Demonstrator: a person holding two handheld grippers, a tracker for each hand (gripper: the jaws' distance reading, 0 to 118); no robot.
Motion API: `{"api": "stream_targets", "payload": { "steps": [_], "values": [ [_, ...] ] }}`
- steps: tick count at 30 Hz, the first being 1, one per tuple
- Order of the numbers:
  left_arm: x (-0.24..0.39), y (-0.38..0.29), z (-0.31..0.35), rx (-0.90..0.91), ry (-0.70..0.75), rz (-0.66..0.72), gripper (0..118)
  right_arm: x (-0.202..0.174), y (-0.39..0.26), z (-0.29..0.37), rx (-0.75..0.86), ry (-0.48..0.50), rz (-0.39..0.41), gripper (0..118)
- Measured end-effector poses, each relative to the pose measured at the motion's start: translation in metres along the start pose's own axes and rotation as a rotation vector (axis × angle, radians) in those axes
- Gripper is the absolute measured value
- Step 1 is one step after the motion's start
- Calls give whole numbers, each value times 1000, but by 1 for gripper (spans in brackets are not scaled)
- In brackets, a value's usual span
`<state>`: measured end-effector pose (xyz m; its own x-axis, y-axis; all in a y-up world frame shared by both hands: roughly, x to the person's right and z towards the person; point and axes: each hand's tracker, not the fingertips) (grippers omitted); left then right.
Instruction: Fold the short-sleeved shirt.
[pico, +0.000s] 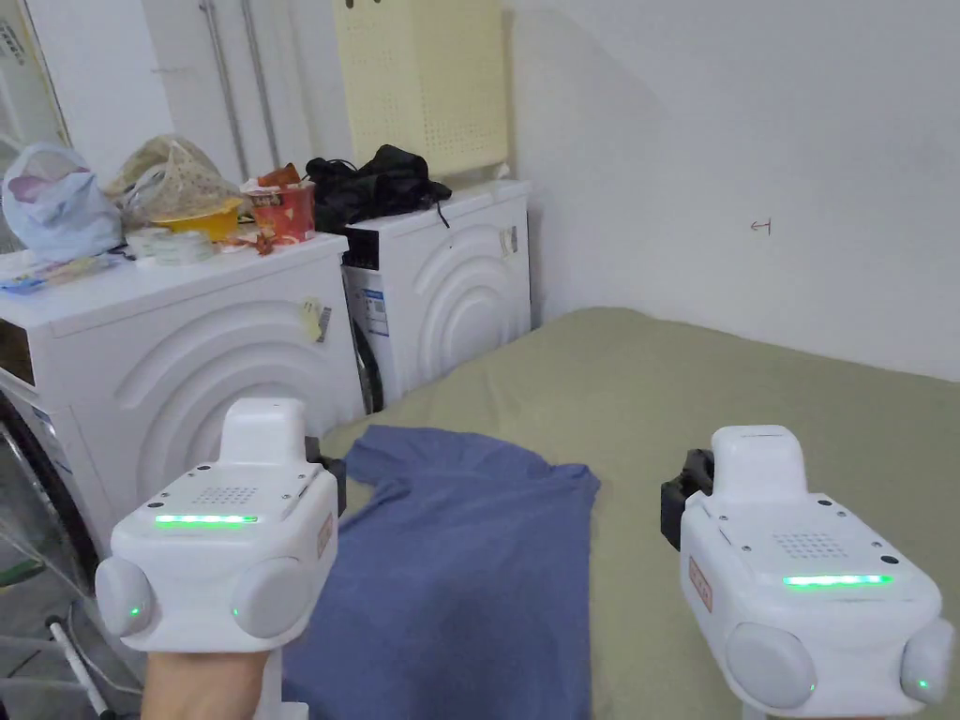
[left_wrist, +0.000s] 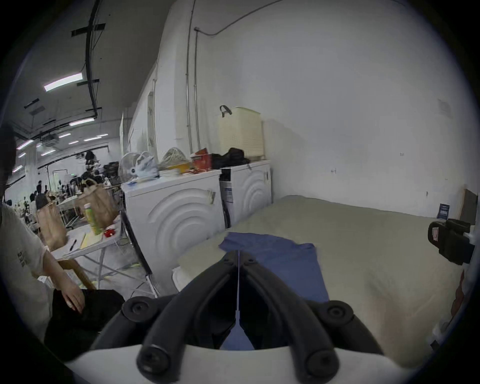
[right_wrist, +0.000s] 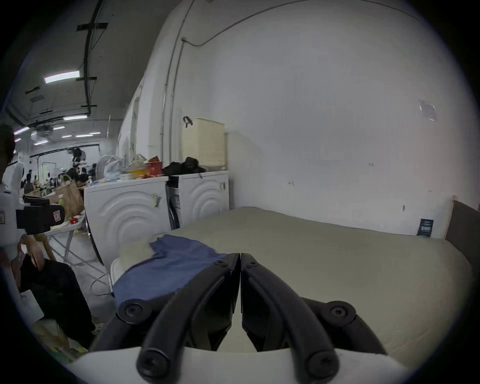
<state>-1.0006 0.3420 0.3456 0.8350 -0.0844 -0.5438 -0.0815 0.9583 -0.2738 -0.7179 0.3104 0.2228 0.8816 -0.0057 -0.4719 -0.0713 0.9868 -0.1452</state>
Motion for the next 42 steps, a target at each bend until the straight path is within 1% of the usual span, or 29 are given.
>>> {"api": "stream_targets", "payload": {
  "steps": [5,10,14,18,23,25,26,27,28,29,30,31,33,34,37,38,39,40,41,42],
  "values": [
    [5,-6,-13,-21,-23,-17,2,4,-2,-9,-19,-2,0,7],
    [15,-15,-55,-90,-71,-21,2,9,-9,-22,-41,-13,9,7],
    [40,-25,-112,-200,-129,-51,2,11,-22,-42,-84,-17,0,7],
    [70,-48,-194,-353,-203,-34,2,13,-44,-66,-124,-29,15,7],
    [103,-78,-290,-531,-225,-64,2,20,-65,-95,-176,-34,-5,7],
    [110,-85,-316,-586,-250,-35,3,24,-72,-104,-193,-37,-9,7],
    [114,-87,-322,-616,-229,-34,6,26,-76,-107,-203,-38,-14,7],
    [118,-89,-329,-636,-228,-52,17,27,-79,-110,-211,-35,-15,7],
    [120,-91,-334,-644,-247,-64,67,28,-82,-112,-219,-37,-10,7],
    [123,-93,-339,-660,-279,-66,106,30,-86,-114,-224,-38,-2,7],
    [127,-93,-332,-700,-299,-69,118,31,-89,-116,-228,-42,5,7],
    [130,-97,-334,-697,-288,-67,113,32,-92,-118,-234,-46,11,7],
    [136,-93,-335,-675,-257,-111,112,36,-95,-121,-245,-50,4,7],
    [129,-115,-386,-686,-232,-135,112,38,-97,-122,-250,-51,-2,7],
    [134,-134,-423,-719,-236,-143,112,41,-99,-122,-260,-61,-5,7],
    [149,-125,-370,-738,-228,-159,110,43,-100,-120,-260,-61,-5,7],
    [152,-127,-366,-727,-219,-160,104,45,-100,-118,-262,-64,-1,7],
    [152,-127,-363,-727,-227,-153,88,47,-100,-116,-263,-71,0,7],
    [154,-124,-356,-716,-240,-125,76,50,-99,-114,-265,-74,0,7],
    [162,-102,-307,-696,-233,-139,57,54,-97,-110,-267,-81,-1,7]
  ]
}}
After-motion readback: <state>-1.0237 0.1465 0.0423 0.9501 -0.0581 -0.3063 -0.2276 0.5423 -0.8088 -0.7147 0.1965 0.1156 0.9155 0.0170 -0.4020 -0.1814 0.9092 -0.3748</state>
